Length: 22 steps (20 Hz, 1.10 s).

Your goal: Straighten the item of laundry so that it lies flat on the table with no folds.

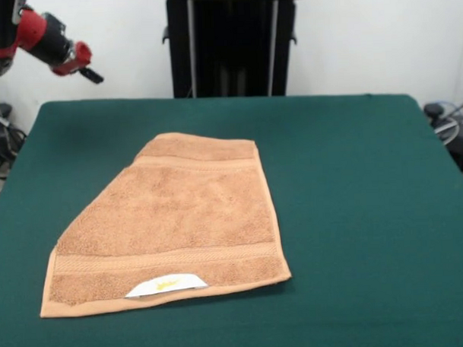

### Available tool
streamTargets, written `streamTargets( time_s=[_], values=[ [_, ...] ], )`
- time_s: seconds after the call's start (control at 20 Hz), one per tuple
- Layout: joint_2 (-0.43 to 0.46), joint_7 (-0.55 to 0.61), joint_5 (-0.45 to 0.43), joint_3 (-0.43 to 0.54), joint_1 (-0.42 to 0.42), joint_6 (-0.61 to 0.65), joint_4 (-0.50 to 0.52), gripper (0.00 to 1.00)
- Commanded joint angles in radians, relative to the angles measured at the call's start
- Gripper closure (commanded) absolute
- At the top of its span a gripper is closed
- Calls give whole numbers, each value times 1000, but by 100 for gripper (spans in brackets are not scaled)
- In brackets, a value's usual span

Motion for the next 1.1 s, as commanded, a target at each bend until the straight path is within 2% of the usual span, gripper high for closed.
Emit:
streamTargets(
  time_s=[0.05, 0.15, 0.35, 0.55, 0.8, 1.0, 1.1],
  values=[
    [14, -174, 82, 187, -19, 90, -72, 100],
    [37, -135, 47, 192, -20, 47, -93, 100],
    [85, -43, -35, 213, -21, -120, -141, 100],
    [88, -7, -40, 223, -12, -208, -122, 100],
    [41, -30, 51, 221, 20, -149, -58, 100],
    [-7, -101, 150, 261, 24, -79, -32, 100],
    [-60, -226, 235, 295, -8, -40, 2, 100]
  ],
)
